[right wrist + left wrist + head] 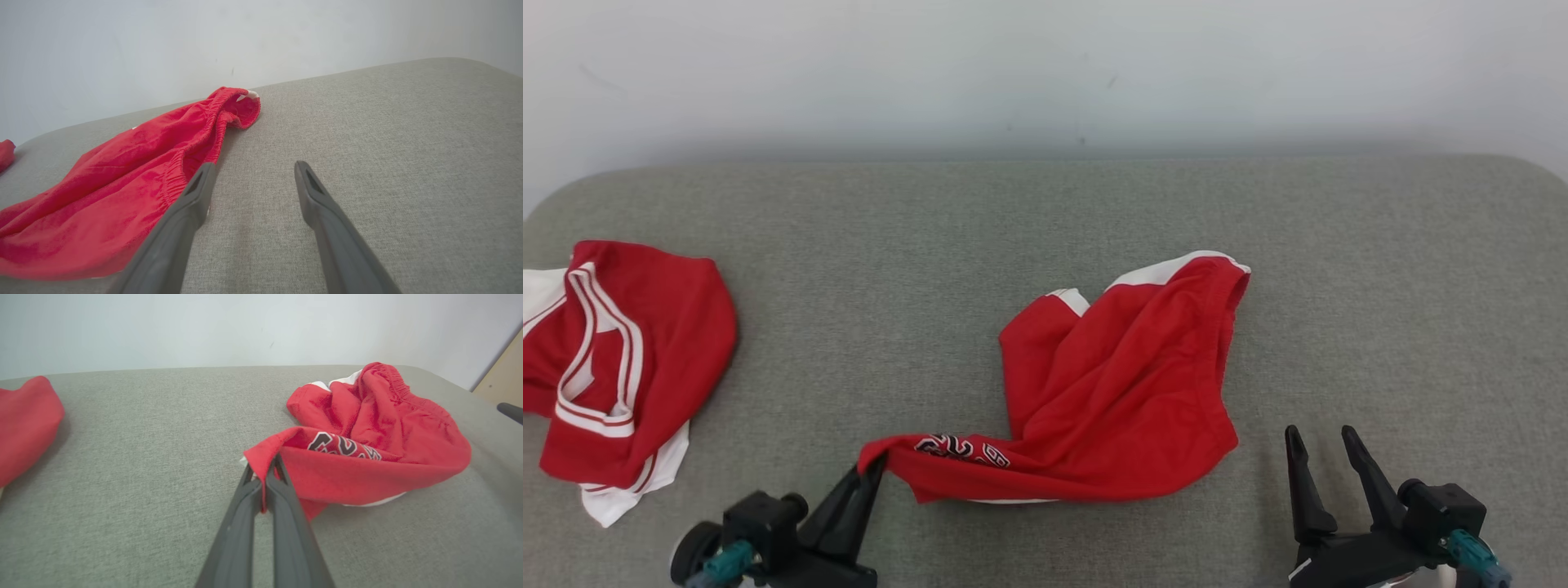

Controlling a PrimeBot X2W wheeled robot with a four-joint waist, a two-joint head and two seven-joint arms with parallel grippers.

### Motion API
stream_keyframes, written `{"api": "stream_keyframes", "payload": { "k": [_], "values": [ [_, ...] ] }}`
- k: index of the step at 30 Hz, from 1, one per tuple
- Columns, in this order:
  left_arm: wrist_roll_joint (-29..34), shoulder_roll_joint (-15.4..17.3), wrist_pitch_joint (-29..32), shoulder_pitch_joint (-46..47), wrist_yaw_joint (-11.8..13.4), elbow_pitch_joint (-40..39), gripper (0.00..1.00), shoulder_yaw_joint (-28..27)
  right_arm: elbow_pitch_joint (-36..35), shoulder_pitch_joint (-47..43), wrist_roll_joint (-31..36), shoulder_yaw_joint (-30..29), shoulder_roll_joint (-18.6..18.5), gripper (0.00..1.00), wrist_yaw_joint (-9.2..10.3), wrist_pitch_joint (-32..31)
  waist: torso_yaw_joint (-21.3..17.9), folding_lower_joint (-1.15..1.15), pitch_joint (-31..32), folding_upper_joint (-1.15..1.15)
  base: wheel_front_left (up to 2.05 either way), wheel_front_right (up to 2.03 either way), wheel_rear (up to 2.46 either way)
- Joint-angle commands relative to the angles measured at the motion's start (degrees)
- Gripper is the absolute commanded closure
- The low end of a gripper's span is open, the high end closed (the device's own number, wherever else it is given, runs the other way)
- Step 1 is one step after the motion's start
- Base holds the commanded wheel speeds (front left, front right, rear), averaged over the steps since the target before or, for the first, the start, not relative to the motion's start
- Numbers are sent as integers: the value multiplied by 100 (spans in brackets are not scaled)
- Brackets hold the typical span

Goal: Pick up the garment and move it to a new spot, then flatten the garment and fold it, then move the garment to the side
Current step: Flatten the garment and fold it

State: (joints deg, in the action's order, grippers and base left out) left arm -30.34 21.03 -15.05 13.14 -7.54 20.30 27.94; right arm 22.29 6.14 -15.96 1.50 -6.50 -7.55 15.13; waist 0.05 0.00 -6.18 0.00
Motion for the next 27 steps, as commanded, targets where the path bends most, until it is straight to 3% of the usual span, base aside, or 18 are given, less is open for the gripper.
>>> {"api": "stream_keyframes", "payload": {
  "k": [1,8,13,14,15,27],
  "values": [
    [-44,72,-13,182,12,98,100,54,31,45,-8,35,-20,0,14,6,-84,0,-61,0,0,0,0],
    [-317,164,-13,676,12,438,100,217,126,101,-20,38,-67,0,14,6,-111,0,-73,0,0,0,0],
    [-445,54,-13,1061,12,791,100,439,273,143,11,104,-43,0,14,6,-87,0,10,0,0,0,0],
    [-480,26,-13,1126,12,866,65,471,309,173,6,128,-42,0,14,6,-91,0,29,0,0,0,0],
    [-495,-8,-13,1173,12,938,2,499,342,195,-6,152,-41,0,14,6,-95,0,51,0,0,0,0],
    [-516,-137,-13,1116,12,1012,0,304,475,90,-98,177,-35,0,14,6,72,0,167,0,0,0,0]
  ]
}}
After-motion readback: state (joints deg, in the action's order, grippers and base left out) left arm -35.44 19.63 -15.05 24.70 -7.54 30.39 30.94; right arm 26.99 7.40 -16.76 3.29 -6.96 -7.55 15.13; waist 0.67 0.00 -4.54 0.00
